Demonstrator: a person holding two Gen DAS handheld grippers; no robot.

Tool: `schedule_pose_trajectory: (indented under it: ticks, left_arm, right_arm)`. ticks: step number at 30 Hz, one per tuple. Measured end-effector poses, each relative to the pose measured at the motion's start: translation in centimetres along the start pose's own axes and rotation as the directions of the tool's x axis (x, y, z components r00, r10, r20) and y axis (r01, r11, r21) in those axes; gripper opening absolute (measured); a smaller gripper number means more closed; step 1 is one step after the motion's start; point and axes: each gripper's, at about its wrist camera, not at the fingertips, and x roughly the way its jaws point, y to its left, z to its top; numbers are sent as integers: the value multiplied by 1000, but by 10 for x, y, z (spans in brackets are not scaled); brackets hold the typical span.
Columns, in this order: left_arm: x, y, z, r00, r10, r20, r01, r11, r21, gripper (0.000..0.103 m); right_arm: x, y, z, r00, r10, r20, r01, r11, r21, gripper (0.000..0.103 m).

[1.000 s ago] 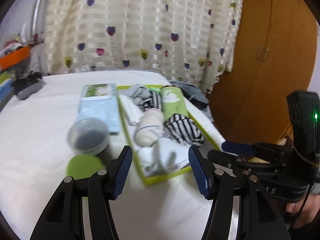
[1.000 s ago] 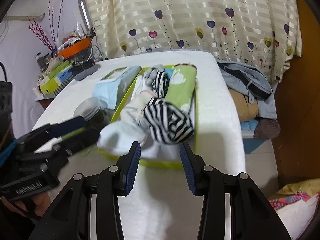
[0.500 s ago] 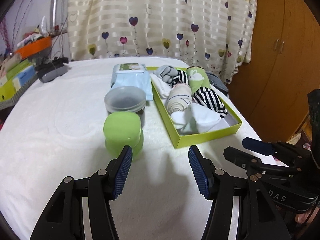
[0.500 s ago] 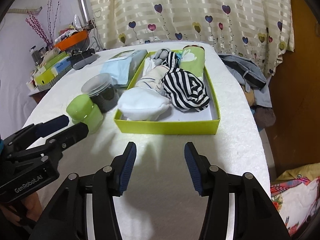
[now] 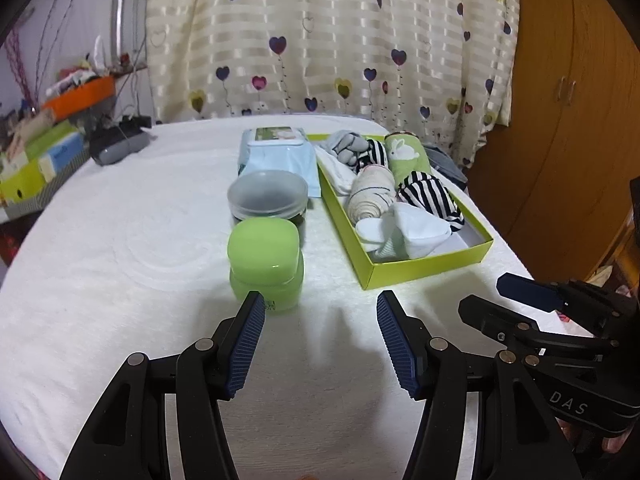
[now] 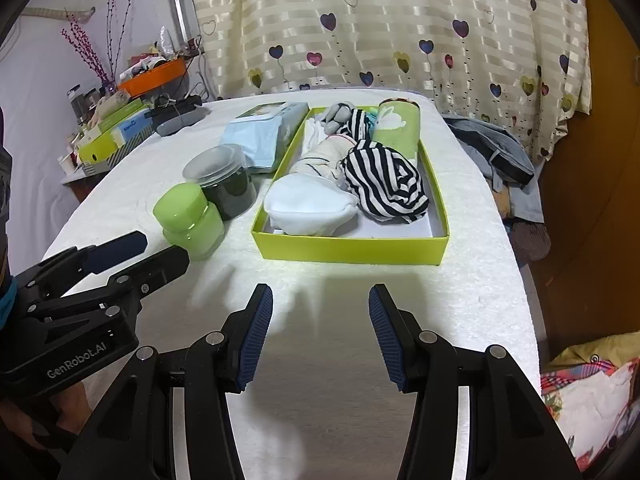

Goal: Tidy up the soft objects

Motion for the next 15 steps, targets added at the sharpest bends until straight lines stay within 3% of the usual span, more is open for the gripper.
schedule_pose_trajectory:
  ticks: [15]
  left_arm:
    - [0, 0, -2, 1000, 12, 6, -12, 1000, -3, 58]
  right_arm:
    - [4, 6, -2, 1000, 8, -11, -8, 1000, -15, 51]
